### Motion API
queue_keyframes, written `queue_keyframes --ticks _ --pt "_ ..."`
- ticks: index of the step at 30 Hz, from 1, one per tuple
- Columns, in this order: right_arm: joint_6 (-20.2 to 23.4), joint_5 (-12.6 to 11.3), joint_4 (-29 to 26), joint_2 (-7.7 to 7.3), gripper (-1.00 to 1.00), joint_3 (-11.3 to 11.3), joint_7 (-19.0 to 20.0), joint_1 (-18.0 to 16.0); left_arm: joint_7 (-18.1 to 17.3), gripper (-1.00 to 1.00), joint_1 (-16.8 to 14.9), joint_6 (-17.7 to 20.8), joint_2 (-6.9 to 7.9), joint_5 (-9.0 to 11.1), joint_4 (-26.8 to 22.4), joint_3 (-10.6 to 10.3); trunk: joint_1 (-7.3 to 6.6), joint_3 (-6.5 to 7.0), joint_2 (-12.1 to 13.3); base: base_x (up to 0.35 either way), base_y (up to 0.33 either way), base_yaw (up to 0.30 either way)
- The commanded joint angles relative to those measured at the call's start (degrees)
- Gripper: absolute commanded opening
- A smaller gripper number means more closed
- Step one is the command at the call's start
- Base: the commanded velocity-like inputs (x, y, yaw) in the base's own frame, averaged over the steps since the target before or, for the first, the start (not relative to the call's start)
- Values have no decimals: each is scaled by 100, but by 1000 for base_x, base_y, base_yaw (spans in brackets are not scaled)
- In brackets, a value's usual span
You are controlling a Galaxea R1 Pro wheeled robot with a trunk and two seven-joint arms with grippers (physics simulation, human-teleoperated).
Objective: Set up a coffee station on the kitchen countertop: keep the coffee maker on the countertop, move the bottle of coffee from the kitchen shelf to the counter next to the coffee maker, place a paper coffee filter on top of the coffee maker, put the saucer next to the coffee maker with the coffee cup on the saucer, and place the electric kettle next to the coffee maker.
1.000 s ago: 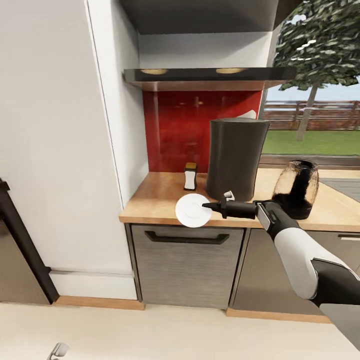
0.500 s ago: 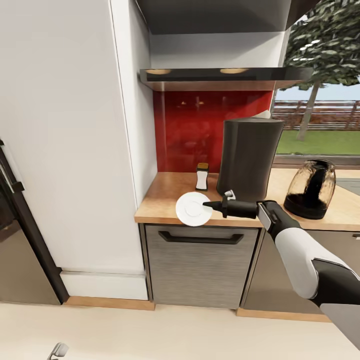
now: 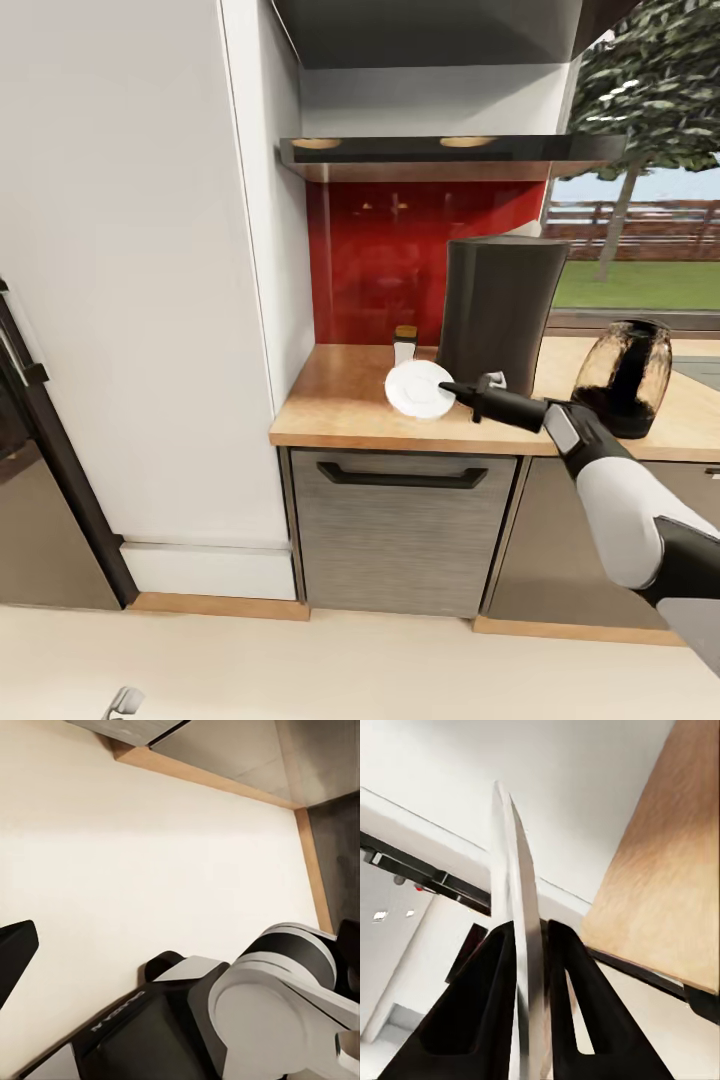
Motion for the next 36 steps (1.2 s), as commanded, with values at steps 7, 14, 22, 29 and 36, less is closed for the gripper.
queue_keyframes --ticks 7,14,22,29,36 --pt "61 -2 -6 23 -100 -854 -944 -6 -12 100 -5 58 -28 53 -4 -38 0 -6 -3 0 0 0" --pt "59 -1 -2 76 -100 -963 -1456 -6 -12 100 -5 58 -32 53 -4 -40 0 -6 -3 0 0 0" --pt "44 -18 1 291 -100 -957 -2318 -6 -12 100 -5 58 -32 53 -4 -32 0 -6 -3 0 0 0" --pt "38 -12 1 331 -100 -977 -2417 -6 -12 100 -5 59 -32 53 -4 -32 0 -6 -3 0 0 0" --pt "38 -11 1 332 -100 -982 -2421 -6 -12 100 -5 58 -32 53 -4 -32 44 -42 -84 0 0 0"
